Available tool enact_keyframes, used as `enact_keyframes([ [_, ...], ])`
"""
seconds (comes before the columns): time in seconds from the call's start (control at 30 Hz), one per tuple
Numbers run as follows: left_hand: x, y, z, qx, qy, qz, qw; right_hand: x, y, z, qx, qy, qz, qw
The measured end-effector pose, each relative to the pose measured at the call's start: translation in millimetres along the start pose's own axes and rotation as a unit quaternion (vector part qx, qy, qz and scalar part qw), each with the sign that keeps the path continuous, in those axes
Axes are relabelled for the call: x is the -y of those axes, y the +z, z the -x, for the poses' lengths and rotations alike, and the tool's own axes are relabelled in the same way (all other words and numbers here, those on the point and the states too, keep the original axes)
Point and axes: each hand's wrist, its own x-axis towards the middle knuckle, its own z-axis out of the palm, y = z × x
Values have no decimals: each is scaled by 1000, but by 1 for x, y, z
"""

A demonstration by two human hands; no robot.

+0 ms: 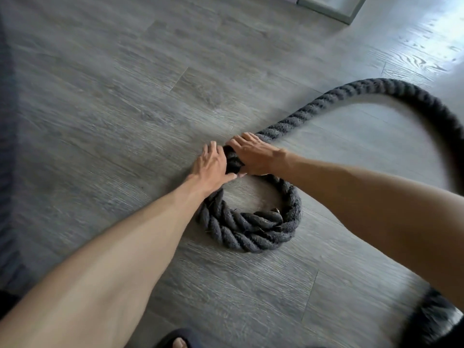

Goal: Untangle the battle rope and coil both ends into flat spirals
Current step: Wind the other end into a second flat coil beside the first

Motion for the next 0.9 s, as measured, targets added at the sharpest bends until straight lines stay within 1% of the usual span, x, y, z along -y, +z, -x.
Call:
enact_keyframes([
  [0.07,8,4,5,-17,17,-5,1000,-15,-1,3,-24,34,-64,997],
  [0.1,10,4,5,-18,21,-6,1000,-29,-2,4,-41,55,-72,995],
  [0.13,11,2,4,-12,23,-8,1000,-47,-3,6,-47,74,-62,994],
  [0.27,10,2,3,9,32,-19,999,-121,5,17,-28,176,5,984],
  [0.33,12,7,4,6,34,-25,999,-134,10,22,-21,211,24,977],
  [0.43,17,8,2,-23,14,-59,998,-121,10,28,-23,243,15,970],
  [0.53,30,4,-2,-26,-49,-56,997,-88,3,39,11,256,-21,966],
  [0.6,41,0,-4,-17,-92,-62,994,-62,8,44,10,265,-59,962],
  [0.73,57,-5,1,-2,-135,-58,989,-25,18,40,26,249,-27,968],
  [0.83,55,-10,5,45,-187,-14,981,-20,12,25,48,260,-48,963],
  [0.9,50,-16,5,82,-217,11,973,-21,5,18,54,243,-60,967],
])
